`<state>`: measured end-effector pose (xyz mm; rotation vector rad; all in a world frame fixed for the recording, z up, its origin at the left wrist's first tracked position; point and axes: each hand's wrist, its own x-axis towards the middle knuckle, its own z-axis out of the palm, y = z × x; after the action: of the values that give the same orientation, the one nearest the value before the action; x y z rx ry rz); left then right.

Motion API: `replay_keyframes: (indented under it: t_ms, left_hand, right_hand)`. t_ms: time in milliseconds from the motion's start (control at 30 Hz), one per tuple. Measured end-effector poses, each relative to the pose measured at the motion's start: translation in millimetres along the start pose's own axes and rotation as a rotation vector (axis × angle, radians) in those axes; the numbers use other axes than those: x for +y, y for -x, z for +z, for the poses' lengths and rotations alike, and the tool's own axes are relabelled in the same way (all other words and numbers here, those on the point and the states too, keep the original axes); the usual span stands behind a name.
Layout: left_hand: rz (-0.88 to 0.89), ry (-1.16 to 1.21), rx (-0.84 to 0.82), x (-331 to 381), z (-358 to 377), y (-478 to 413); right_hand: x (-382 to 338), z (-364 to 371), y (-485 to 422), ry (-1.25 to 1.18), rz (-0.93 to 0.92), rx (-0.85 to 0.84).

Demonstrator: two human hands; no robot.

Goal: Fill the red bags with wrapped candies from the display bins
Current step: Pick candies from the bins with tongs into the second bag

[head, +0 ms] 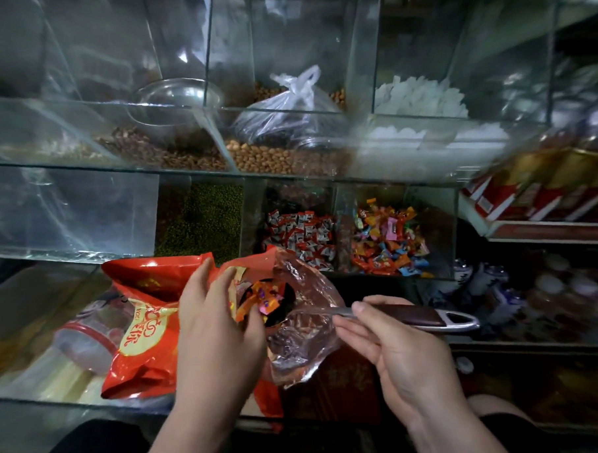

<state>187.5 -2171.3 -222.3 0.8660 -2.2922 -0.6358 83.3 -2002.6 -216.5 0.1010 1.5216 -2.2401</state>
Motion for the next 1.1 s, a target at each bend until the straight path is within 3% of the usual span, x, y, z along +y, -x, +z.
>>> replay_keyframes:
  t_ms: [133,300,400,600,800,967,1100]
  left_hand:
    - [0.183,-0.024,-0.067,21.1,21.7,-1.6]
    - [0.022,-0.148,-0.222,22.2,46.9,-16.7]
    - [0.026,-0.129,-0.265,20.4,55.0,-19.1]
    - [0.161,-0.095,-0.163,38.0,61.8,-15.4]
    - [0.323,-0.016,-0.165,79.2,74.8,-46.3]
    - [0.534,0.066,-0.274,120.5,119.6,-84.4]
    - [0.555,0.111,-0.428,141.9,172.7,-110.1]
  right_hand:
    - [-2.0,-4.9,9.6,-0.012,-0.011,-0.008]
    - [-16.7,-13.7,23.6,-0.038,-0.046,-0.002]
    - [-29.0,-19.1,31.3,-0.087,-0.048,-0.009]
    - [-46.6,-28.2,37.6,-0.122,-0.095,-0.014]
    - [-70.3,-38.2,31.1,-0.190,-0.177,0.043]
    - [-88.0,-50.7,5.4,-0.243,-0.304,0.148]
    - [-82.2,-62.6,-28.8,-0.226,-0.401,0.241]
